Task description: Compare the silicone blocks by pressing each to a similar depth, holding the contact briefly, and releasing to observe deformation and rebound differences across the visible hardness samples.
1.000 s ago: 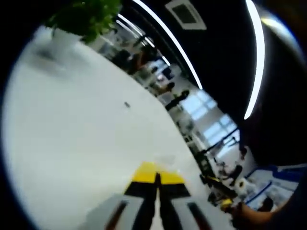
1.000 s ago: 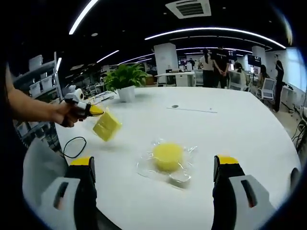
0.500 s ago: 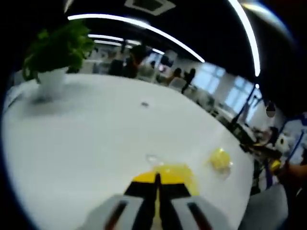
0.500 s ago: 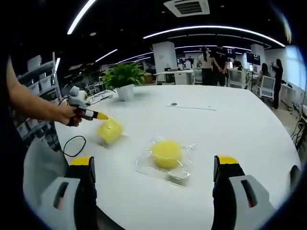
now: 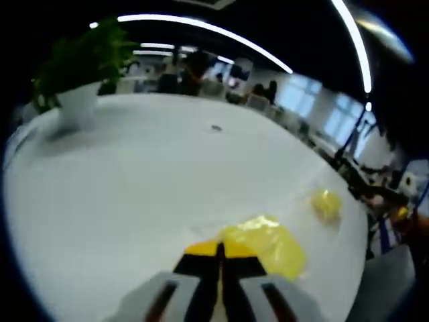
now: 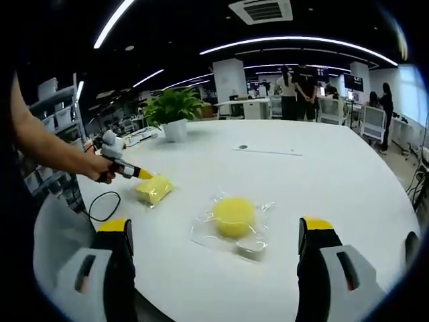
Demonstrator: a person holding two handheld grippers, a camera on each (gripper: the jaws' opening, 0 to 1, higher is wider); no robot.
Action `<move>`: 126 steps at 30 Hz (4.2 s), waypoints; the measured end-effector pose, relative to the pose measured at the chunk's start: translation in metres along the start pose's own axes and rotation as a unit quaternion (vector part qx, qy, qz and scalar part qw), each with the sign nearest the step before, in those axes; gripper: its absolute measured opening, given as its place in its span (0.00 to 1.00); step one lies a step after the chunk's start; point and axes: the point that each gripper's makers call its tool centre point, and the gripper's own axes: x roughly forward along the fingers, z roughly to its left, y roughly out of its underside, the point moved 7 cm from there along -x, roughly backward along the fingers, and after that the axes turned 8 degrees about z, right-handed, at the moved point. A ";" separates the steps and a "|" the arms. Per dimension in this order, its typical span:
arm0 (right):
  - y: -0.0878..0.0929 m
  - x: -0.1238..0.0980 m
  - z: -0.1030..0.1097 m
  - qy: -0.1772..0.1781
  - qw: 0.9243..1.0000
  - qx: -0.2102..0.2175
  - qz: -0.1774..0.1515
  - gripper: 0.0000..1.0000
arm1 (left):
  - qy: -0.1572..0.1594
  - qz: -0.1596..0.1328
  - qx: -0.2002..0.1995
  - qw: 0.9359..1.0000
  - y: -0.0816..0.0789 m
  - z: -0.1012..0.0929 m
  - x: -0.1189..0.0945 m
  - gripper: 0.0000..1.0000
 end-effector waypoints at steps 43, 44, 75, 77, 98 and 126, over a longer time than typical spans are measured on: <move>0.007 0.004 -0.037 -0.007 0.999 -0.002 0.040 0.97 | -0.043 -0.105 0.030 0.993 0.057 -0.030 -0.139 1.00; 0.007 0.004 -0.038 -0.006 0.999 -0.009 0.036 0.97 | -0.040 -0.104 0.026 0.993 0.059 -0.031 -0.141 1.00; 0.019 -0.008 -0.043 -0.002 0.999 0.027 0.028 0.97 | 0.048 -0.046 0.030 0.997 -0.026 -0.116 -0.022 1.00; 0.020 -0.010 -0.044 0.001 0.999 0.028 0.027 0.97 | 0.054 -0.016 0.039 0.998 -0.028 -0.123 -0.014 1.00; 0.019 -0.028 -0.051 0.022 0.998 0.061 0.006 0.97 | 0.123 -0.015 -0.059 0.991 -0.075 -0.158 0.064 0.97; 0.034 -0.042 -0.053 0.032 0.995 0.087 0.023 0.96 | 0.205 0.093 -0.223 0.948 -0.050 -0.178 0.149 0.31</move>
